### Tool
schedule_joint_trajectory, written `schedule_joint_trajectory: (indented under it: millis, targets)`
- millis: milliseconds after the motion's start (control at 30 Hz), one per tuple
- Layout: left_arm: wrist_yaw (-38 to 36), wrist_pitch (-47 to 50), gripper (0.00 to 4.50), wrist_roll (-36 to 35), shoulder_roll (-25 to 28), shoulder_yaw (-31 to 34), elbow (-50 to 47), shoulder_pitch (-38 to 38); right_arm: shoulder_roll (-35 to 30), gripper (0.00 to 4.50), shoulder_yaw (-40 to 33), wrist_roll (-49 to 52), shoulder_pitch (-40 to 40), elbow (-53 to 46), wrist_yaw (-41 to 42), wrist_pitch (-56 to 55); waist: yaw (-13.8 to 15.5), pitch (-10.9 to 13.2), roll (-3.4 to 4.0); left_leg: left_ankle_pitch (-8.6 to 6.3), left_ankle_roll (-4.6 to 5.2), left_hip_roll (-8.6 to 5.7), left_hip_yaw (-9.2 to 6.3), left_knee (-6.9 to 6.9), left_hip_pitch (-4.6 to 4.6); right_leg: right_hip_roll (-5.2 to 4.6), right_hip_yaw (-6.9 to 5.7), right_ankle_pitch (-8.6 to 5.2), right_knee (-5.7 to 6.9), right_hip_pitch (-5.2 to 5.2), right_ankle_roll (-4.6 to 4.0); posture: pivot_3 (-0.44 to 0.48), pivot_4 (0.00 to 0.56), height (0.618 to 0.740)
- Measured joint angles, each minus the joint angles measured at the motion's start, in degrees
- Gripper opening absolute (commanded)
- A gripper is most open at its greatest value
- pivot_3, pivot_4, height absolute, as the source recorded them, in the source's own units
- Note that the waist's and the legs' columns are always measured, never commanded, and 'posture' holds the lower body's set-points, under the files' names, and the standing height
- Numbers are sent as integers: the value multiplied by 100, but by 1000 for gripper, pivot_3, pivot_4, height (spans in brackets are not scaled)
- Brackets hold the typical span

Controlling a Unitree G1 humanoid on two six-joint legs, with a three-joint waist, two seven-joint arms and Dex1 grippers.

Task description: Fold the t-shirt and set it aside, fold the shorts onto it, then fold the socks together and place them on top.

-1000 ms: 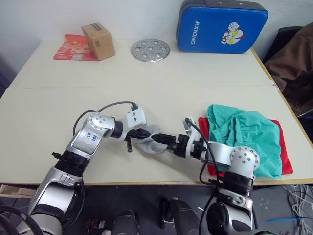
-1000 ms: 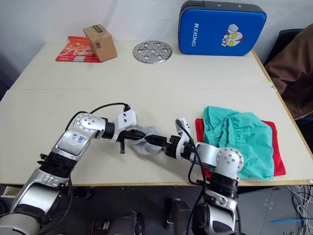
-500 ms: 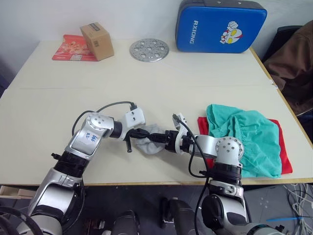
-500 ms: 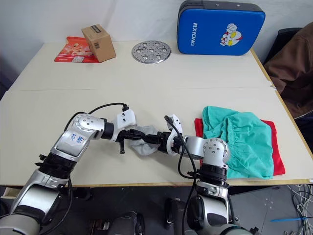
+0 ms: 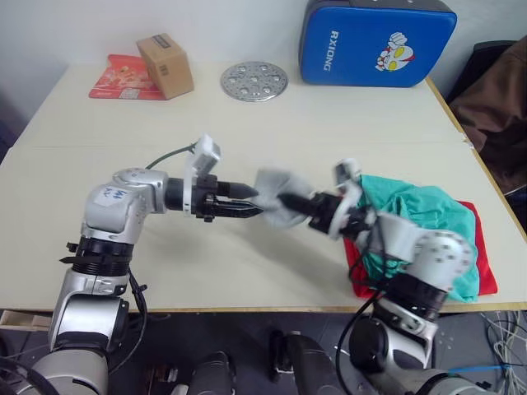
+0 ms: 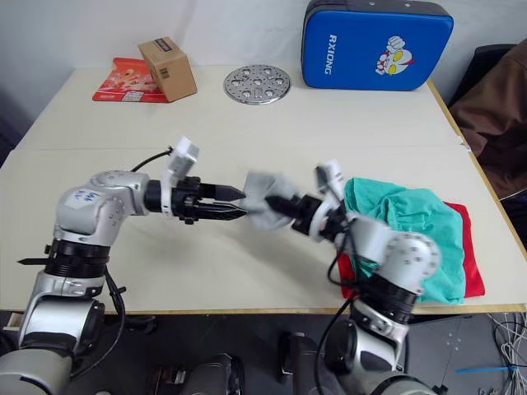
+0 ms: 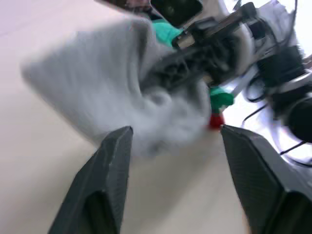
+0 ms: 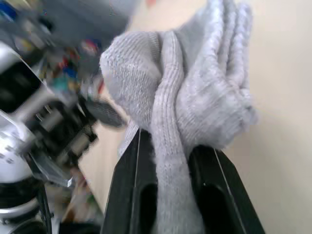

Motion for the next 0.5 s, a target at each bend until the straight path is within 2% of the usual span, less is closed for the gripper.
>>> schedule_joint_trajectory:
  millis: [67, 100, 167, 233, 333, 433, 500]
  targets:
    - [-34, 109, 4377, -165, -6, 90, 8, -25, -668, 185, -176, 922, 318, -206, -470, -455, 7, -1, -1, -3, 3, -1, -8, -1, 4, 2, 4, -3, -15, 10, 5, 0, 150, 740]
    - [-48, 166, 4500, -280, -44, 86, -1, -44, -1400, 185, -159, 1833, 887, -289, -949, -930, 28, 0, -1, -4, 7, -8, -11, -2, 2, 2, 5, -7, -20, 11, 12, 0, 150, 740]
    - [-74, 204, 4500, -395, -140, 47, -27, -67, -2259, 185, -388, 2907, 1992, -356, -1615, -1707, 65, 2, -5, -6, 11, -18, -10, -9, -3, 4, 9, -11, -31, 15, 24, 0, 150, 740]
    - [-124, 202, 4500, -466, -159, -13, -65, -79, -2733, 184, -788, 3418, 2936, -441, -1931, -2333, 89, 5, -9, -7, 13, -22, -1, -13, -16, 7, 20, -21, -40, 22, 76, 0, 150, 740]
    - [-189, 189, 4500, -524, -169, -52, -142, -94, -2904, 184, -1035, 3666, 4028, -701, -1965, -3035, -2, 5, -10, 2, 24, -7, 5, -19, -19, 20, 27, 12, -85, 30, 145, 0, 150, 740]
    - [-209, 188, 4500, -572, -189, -76, -175, -131, -2896, 184, -883, 3690, 4630, -770, -1913, -3413, -54, 5, -10, 6, 46, 0, 16, -17, -34, 33, 43, 31, -120, 31, 179, 0, 150, 740]
    - [-209, 171, 4500, -588, -205, -80, -175, -148, -2862, 184, -661, 3485, 4682, -752, -1761, -3663, -61, 5, -10, -7, 72, 4, 21, -13, -37, 41, 54, 34, -129, 32, 186, 0, 150, 740]
